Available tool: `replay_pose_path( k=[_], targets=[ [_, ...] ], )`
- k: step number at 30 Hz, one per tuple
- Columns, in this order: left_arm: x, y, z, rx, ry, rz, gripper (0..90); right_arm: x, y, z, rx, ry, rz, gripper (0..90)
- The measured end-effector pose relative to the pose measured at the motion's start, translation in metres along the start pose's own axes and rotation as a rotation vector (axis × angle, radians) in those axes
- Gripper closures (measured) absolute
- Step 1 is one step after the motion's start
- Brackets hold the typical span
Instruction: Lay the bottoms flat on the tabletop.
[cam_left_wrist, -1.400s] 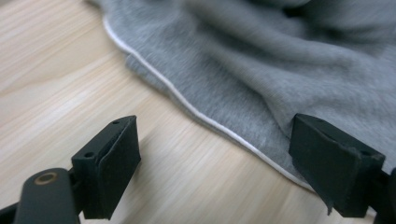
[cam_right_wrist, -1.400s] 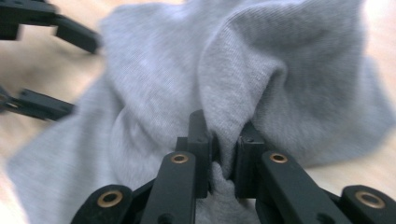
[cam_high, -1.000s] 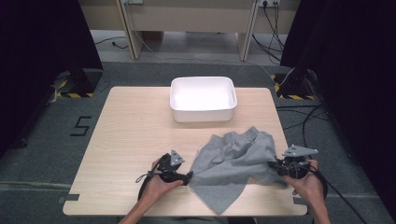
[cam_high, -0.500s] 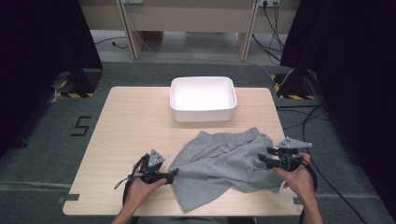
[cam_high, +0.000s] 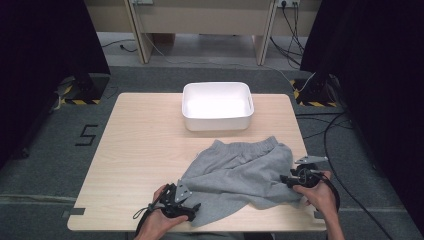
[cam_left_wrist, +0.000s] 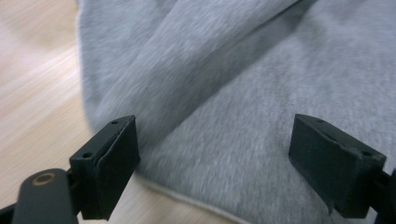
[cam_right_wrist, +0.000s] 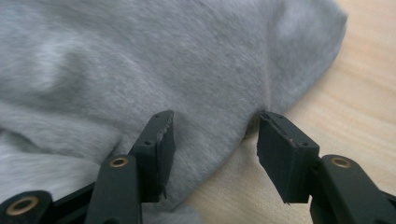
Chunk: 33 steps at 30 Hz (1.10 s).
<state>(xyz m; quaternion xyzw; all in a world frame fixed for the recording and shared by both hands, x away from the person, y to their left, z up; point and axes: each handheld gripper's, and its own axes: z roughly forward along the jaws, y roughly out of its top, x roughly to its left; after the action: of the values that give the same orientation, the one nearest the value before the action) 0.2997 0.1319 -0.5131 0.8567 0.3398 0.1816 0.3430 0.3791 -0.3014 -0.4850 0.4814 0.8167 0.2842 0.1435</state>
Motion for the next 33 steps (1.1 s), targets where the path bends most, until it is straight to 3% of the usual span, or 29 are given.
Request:
replay_pose_path(
  k=[2, 5, 7, 8, 11, 14, 18, 21, 27, 28, 31, 33],
  targets=[
    [0.007, -0.005, -0.006, 0.008, 0.024, 0.004, 14.5, -0.001, -0.001, 0.002, 0.003, -0.001, 0.006, 45.8],
    [0.025, -0.015, -0.015, 0.025, 0.051, -0.023, 14.6, -0.004, -0.003, 0.003, 0.002, -0.004, 0.031, 45.7],
    [0.038, -0.023, -0.020, 0.024, 0.077, -0.055, 14.5, -0.006, -0.006, 0.002, 0.005, -0.006, 0.031, 45.9],
    [0.050, -0.031, -0.025, 0.019, 0.095, -0.100, 14.4, -0.006, -0.007, 0.002, 0.007, -0.009, 0.027, 45.8],
    [0.057, -0.037, -0.029, 0.015, 0.096, -0.127, 14.5, -0.005, -0.007, 0.001, 0.008, -0.011, 0.020, 45.5],
    [0.062, -0.044, -0.033, 0.008, 0.105, -0.153, 14.4, 0.000, -0.005, 0.002, 0.011, -0.018, 0.010, 43.9],
    [0.061, -0.045, -0.037, 0.015, 0.119, -0.139, 15.0, 0.012, -0.005, -0.008, -0.005, -0.021, -0.006, 43.5],
    [0.061, -0.046, -0.037, 0.017, 0.114, -0.152, 15.1, 0.017, -0.008, -0.014, -0.022, 0.000, -0.012, 43.3],
    [0.060, -0.046, -0.036, 0.011, 0.097, -0.170, 15.4, 0.033, -0.026, -0.012, 0.020, 0.025, -0.016, 45.7],
    [0.060, -0.046, -0.036, 0.012, 0.096, -0.170, 15.4, 0.036, -0.027, -0.010, 0.023, 0.025, -0.004, 47.2],
    [0.059, -0.045, -0.035, 0.009, 0.095, -0.174, 15.3, 0.037, -0.024, -0.003, -0.022, 0.038, -0.023, 73.8],
    [0.059, -0.046, -0.035, 0.008, 0.097, -0.177, 15.3, 0.035, -0.022, -0.003, -0.033, 0.039, -0.070, 83.1]
  ],
)
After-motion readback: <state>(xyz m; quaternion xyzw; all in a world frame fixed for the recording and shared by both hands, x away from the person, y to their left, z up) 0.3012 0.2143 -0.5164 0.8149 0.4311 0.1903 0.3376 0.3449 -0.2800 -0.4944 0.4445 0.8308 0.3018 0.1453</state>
